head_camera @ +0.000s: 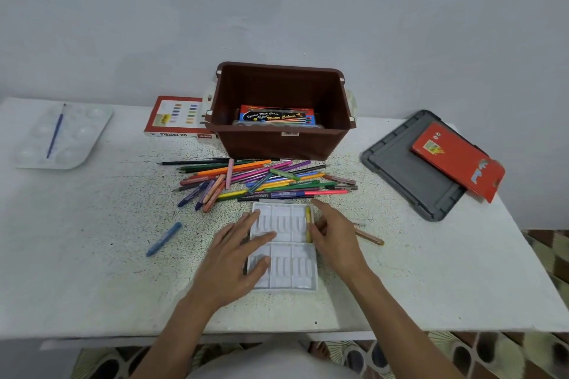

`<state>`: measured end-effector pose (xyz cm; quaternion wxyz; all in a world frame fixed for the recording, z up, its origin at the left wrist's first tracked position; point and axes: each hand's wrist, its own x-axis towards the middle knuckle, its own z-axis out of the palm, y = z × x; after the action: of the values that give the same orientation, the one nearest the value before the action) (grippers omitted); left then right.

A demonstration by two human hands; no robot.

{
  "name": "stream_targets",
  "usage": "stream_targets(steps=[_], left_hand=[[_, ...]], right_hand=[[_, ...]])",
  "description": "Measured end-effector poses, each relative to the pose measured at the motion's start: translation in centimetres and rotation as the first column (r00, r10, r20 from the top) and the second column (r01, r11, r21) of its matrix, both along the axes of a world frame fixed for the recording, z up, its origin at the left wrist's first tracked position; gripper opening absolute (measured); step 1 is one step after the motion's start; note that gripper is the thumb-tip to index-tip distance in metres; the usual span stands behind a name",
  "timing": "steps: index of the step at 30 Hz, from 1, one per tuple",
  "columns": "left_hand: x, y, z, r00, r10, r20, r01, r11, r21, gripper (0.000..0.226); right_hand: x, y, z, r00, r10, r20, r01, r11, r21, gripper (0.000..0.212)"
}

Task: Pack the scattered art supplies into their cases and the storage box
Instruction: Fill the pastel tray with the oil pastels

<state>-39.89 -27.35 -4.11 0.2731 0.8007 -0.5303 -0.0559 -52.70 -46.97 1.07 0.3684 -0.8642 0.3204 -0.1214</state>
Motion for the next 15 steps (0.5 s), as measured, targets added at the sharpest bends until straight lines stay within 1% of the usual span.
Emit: stream_targets(steps=[2,4,9,11,15], left_hand=[[0.0,0.0,0.0,1.000,0.000,-0.003,0.000,1.000,-0.002,0.044],[0.0,0.0,0.0,1.000,0.000,-0.005,0.000,1.000,0.002,0.045],[0.1,-0.1,0.1,1.000,-0.001,0.002,0.001,1.000,0.010,0.045],[0.1,-0.1,0.1,1.000,0.003,0.001,-0.003,1.000,0.008,0.045],[0.1,0.0,0.1,1.000,0.000,0.005,0.000,1.000,-0.002,0.045]], right_hand=[[0.1,0.1,-0.1,1.000,-0.011,-0.021,0.012,1.000,0.007,0.050],[0.1,0.2,-0.1,0.999,-0.015,-0.048,0.016,1.000,0.002,0.048],[0.1,-0.2,0.1,0.996,-0.045,-0.072,0.049,0.997,0.055,0.047],[0.0,-0.2,0.1,0.996,-0.039,-0.080,0.042,0.998,0.042,0.045],[-0.9,-0.2,0.4,0.999,-0.025,-0.039,0.026,1.000,0.018,0.040]])
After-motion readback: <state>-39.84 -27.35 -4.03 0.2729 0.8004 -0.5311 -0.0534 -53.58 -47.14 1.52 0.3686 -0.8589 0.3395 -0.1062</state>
